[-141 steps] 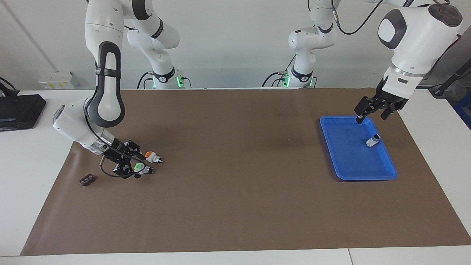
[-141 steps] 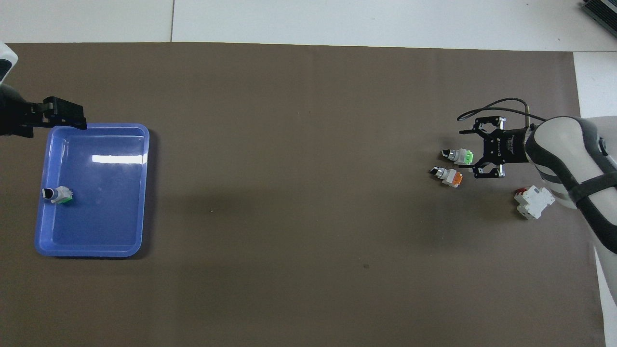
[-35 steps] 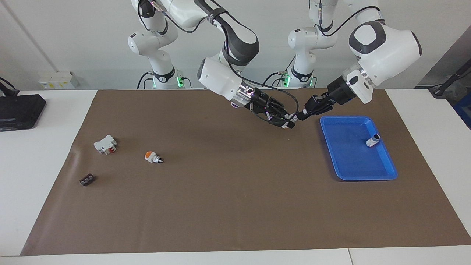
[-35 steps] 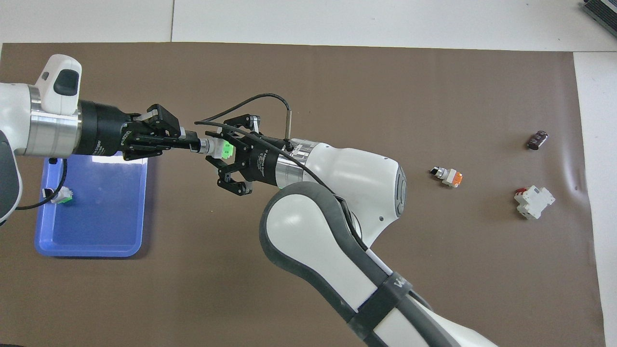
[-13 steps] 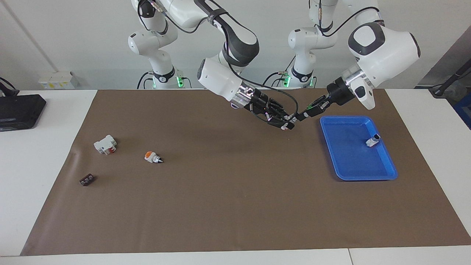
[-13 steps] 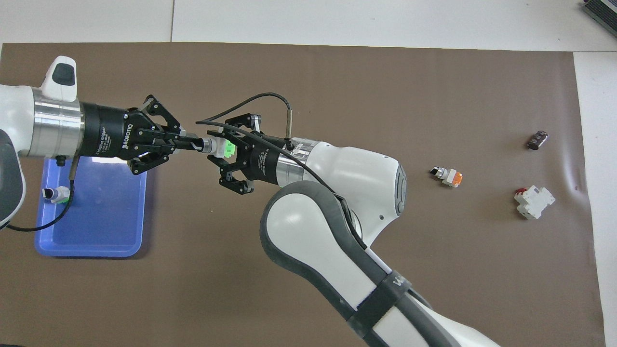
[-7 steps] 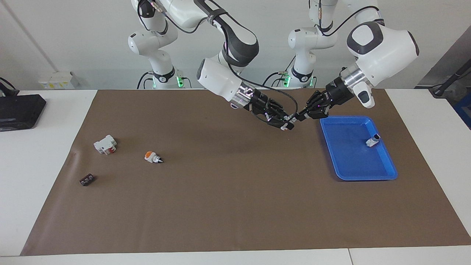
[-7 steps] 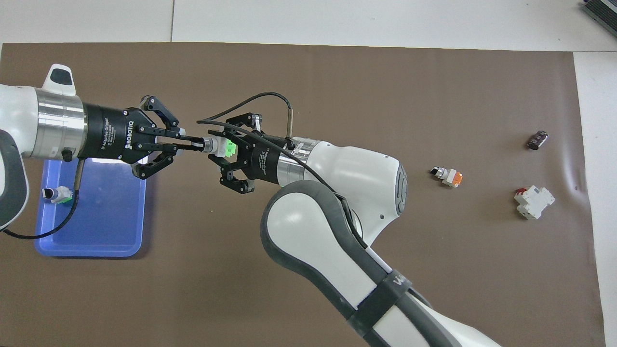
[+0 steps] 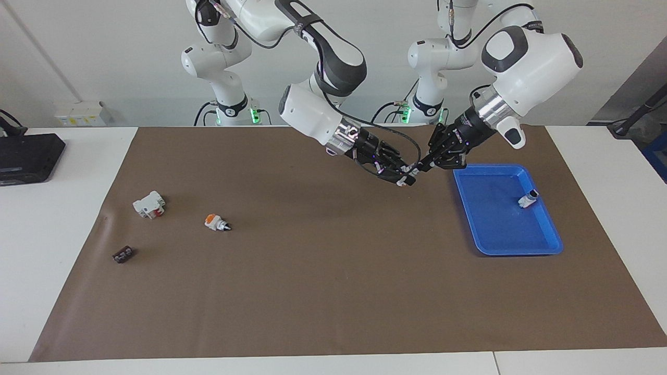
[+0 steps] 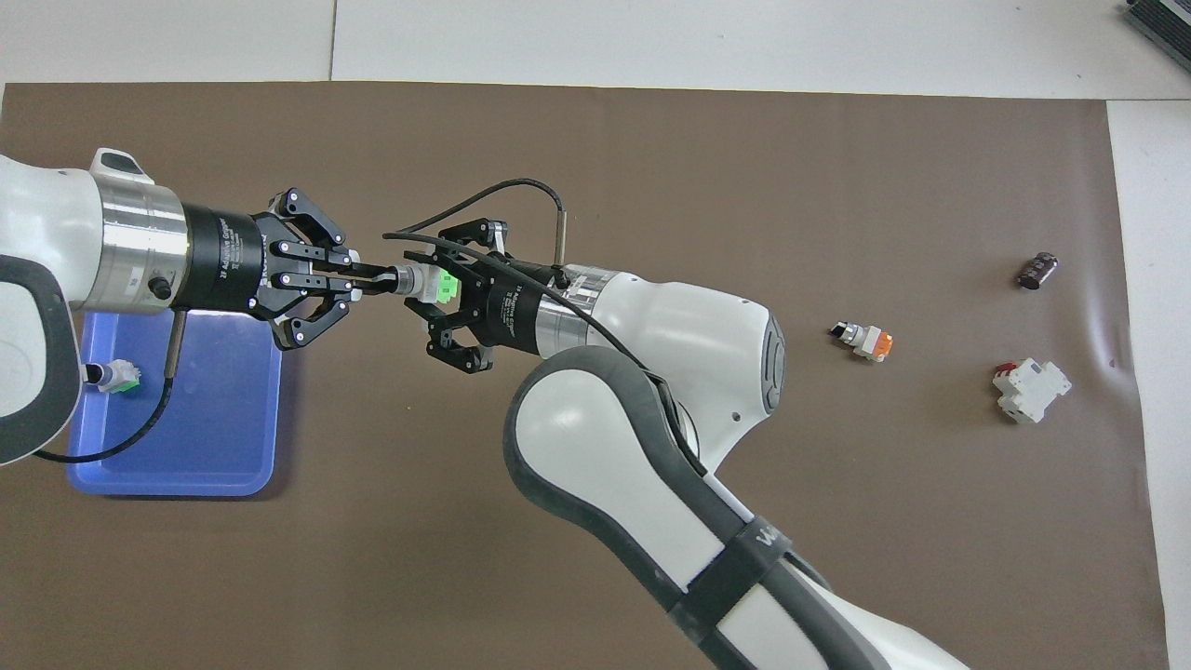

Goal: Turn and place switch with both arms
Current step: 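Close the left gripper on the switch held by the right gripper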

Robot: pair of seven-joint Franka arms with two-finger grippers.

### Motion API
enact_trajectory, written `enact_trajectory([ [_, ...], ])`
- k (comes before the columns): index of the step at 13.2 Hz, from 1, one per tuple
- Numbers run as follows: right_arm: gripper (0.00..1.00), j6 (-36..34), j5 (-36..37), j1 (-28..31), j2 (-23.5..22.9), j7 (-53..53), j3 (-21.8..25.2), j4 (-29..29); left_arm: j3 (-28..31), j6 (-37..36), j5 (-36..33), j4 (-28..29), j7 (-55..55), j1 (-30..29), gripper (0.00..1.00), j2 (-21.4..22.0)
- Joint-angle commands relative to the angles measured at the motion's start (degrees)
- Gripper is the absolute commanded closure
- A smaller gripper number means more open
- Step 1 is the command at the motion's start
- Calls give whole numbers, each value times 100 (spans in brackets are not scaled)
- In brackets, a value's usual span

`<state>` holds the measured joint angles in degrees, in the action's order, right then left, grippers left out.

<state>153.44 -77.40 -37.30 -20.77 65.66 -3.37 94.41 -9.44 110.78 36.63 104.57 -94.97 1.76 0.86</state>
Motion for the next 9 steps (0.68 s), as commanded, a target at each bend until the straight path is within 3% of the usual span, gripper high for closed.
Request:
enact_trajectory([
  [1, 100, 81, 85, -6, -32, 34, -41, -124, 39, 154, -130, 81, -1028, 52, 100, 81],
  [5, 100, 72, 85, 3, -32, 34, -41, -124, 30, 338, -253, 89, -2540, 43, 100, 82],
  [9, 100, 72, 85, -6, -32, 34, -41, -116, 30, 479, -332, 142, -3166, 61, 100, 90],
])
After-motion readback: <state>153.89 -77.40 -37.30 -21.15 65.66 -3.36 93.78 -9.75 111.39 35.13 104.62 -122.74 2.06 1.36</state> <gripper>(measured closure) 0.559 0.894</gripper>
